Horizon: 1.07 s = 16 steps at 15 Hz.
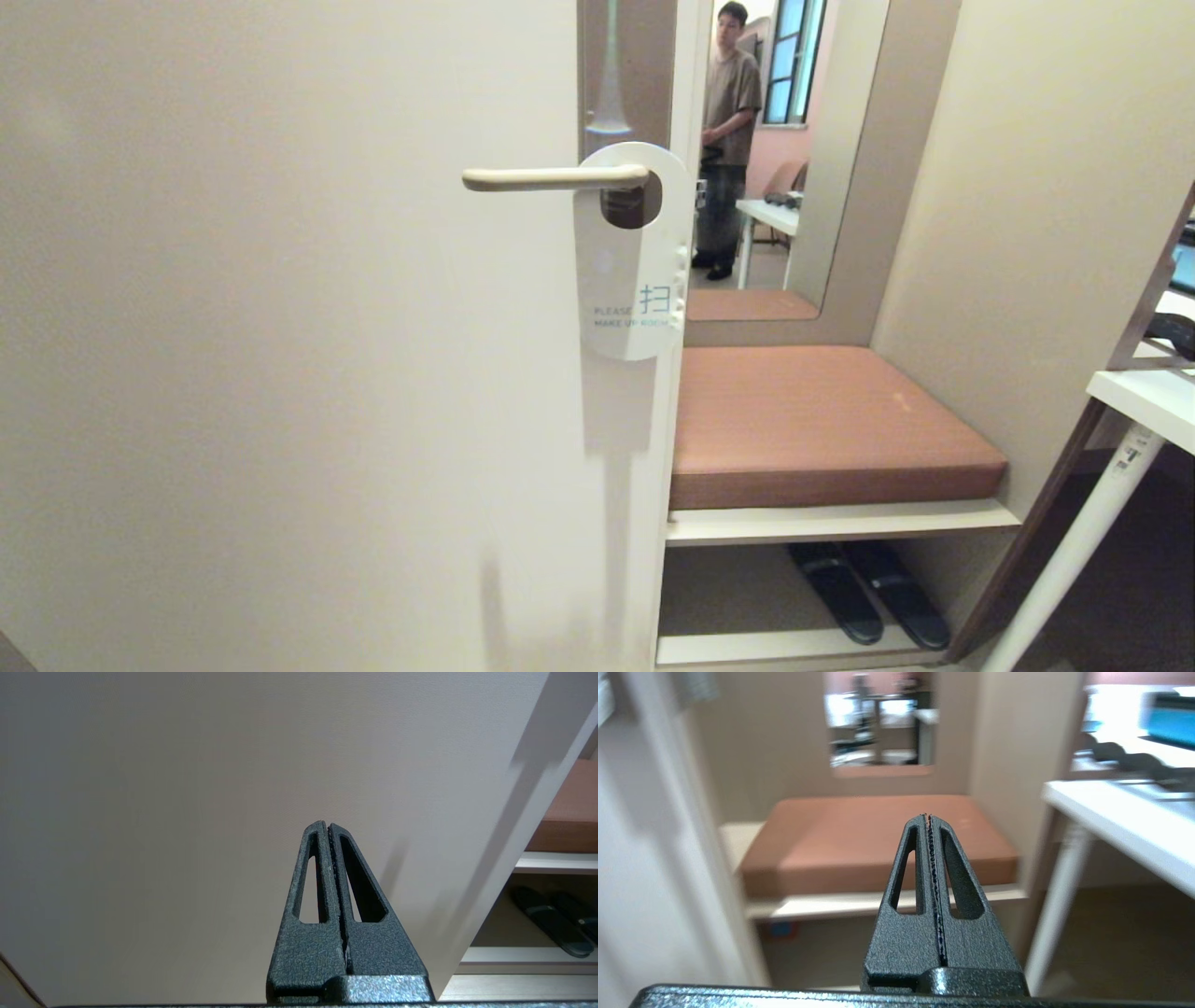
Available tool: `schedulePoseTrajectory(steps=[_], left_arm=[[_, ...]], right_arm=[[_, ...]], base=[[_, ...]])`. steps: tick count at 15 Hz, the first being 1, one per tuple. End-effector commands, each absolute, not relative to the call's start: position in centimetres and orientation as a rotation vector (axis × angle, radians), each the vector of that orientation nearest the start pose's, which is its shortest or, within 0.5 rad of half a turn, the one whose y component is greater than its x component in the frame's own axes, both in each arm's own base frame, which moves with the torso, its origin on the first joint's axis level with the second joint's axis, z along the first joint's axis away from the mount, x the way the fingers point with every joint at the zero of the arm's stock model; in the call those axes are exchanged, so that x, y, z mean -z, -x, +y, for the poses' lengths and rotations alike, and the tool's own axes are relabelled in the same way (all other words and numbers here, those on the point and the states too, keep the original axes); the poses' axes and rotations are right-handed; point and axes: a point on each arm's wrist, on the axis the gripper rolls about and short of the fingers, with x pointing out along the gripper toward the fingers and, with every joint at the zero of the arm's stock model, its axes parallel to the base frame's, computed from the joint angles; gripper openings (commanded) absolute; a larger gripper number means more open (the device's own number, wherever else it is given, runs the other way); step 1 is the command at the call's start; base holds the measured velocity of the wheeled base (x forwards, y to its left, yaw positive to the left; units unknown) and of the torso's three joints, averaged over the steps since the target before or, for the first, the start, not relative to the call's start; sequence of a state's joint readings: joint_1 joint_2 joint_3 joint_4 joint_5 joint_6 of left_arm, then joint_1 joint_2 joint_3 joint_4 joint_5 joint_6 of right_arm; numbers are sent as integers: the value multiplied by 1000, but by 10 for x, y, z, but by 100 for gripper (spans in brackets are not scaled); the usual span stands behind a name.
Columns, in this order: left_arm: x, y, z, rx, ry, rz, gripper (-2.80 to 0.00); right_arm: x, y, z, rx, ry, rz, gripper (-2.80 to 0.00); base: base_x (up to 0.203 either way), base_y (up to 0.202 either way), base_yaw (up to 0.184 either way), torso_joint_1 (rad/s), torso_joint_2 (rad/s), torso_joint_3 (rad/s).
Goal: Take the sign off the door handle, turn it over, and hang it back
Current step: Take down the sign
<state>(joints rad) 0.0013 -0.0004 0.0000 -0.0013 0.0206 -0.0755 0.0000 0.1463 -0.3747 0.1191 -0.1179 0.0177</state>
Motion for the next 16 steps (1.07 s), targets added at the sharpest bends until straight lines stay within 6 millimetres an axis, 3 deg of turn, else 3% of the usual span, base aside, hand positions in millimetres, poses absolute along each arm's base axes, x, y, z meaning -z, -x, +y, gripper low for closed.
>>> schedulePoseTrajectory(steps=[1, 8, 16], left_arm=[[-76, 23, 0, -23, 77, -2, -280], [-76, 23, 0, -23, 77, -2, -280], [-76, 23, 0, -23, 77, -2, -280]], right_arm=[[-190, 29, -4, 158, -23, -58, -280], [-246, -7, -3, 109, -77, -5, -280], [-266, -55, 6, -170, -143, 128, -280]], base=[[0, 0, 0, 0, 0, 0], [0, 0, 0, 0, 0, 0], [0, 0, 0, 0, 0, 0]])
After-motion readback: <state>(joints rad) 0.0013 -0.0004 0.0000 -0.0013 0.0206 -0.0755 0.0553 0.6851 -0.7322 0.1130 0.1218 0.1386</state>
